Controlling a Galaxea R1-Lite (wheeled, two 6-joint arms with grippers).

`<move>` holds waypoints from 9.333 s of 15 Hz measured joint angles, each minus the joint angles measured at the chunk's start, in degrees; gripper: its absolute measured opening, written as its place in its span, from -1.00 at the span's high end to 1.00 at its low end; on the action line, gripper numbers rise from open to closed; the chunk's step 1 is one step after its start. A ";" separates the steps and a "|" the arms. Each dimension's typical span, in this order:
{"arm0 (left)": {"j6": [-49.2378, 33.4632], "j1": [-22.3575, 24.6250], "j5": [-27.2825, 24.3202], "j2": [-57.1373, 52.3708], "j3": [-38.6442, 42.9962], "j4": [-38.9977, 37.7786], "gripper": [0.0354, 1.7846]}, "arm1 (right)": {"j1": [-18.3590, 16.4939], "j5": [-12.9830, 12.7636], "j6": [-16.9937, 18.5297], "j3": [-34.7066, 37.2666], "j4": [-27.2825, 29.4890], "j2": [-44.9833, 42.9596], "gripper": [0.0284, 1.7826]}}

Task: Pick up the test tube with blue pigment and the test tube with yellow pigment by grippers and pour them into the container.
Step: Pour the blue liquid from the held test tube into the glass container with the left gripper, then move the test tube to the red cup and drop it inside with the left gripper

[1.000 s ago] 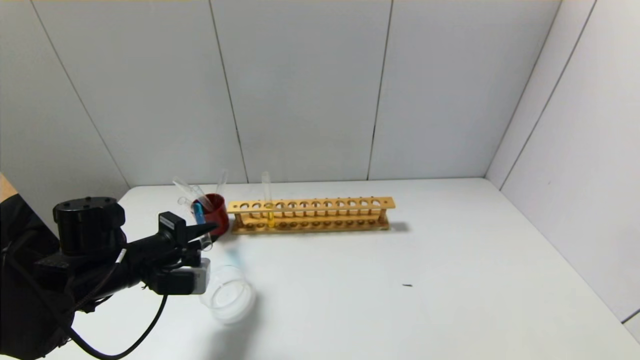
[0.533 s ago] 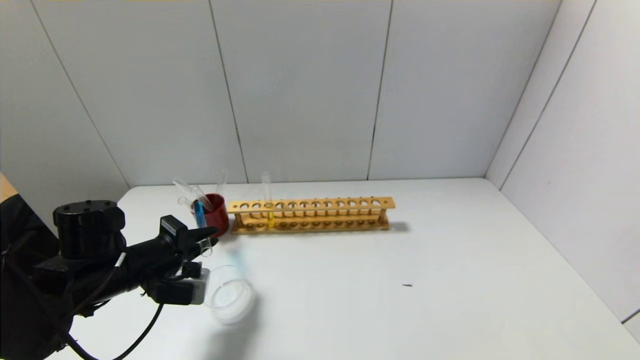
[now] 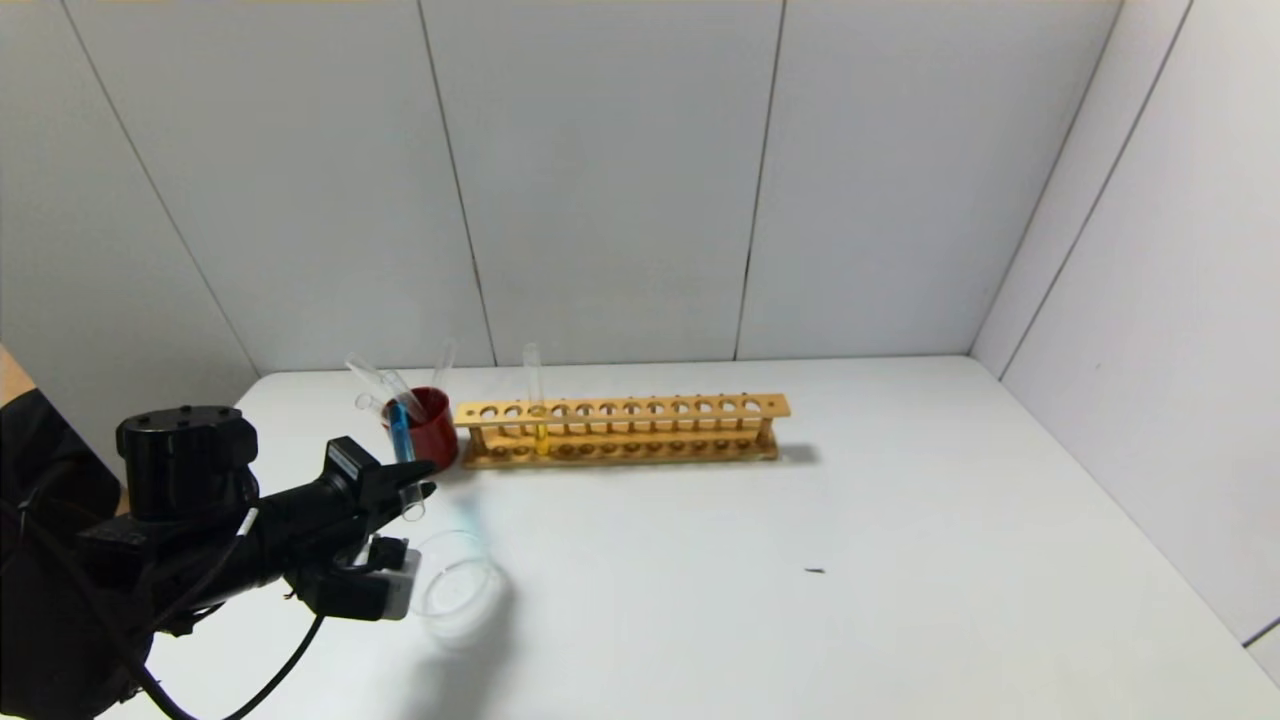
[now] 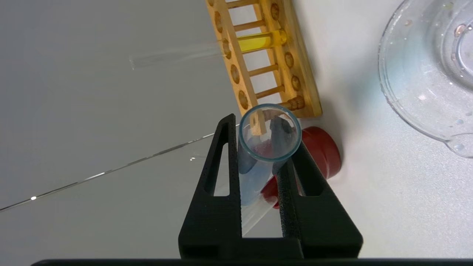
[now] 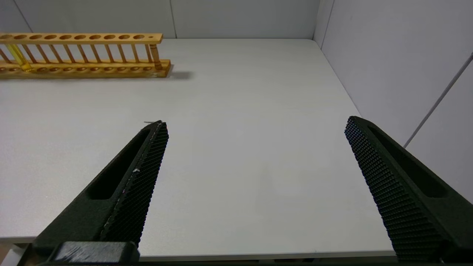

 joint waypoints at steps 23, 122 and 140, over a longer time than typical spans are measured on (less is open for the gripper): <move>10.52 0.52 3.47 3.39 2.10 -8.02 0.67 | 0.00 0.00 0.00 0.00 0.00 0.00 -0.96; -104.28 -1.50 35.00 8.87 -49.51 39.02 0.67 | 0.00 -0.05 -0.02 0.00 0.00 0.00 -0.96; -110.50 -0.30 34.97 13.59 -61.75 55.56 0.67 | 0.00 -0.05 -0.05 0.00 0.00 0.00 -0.96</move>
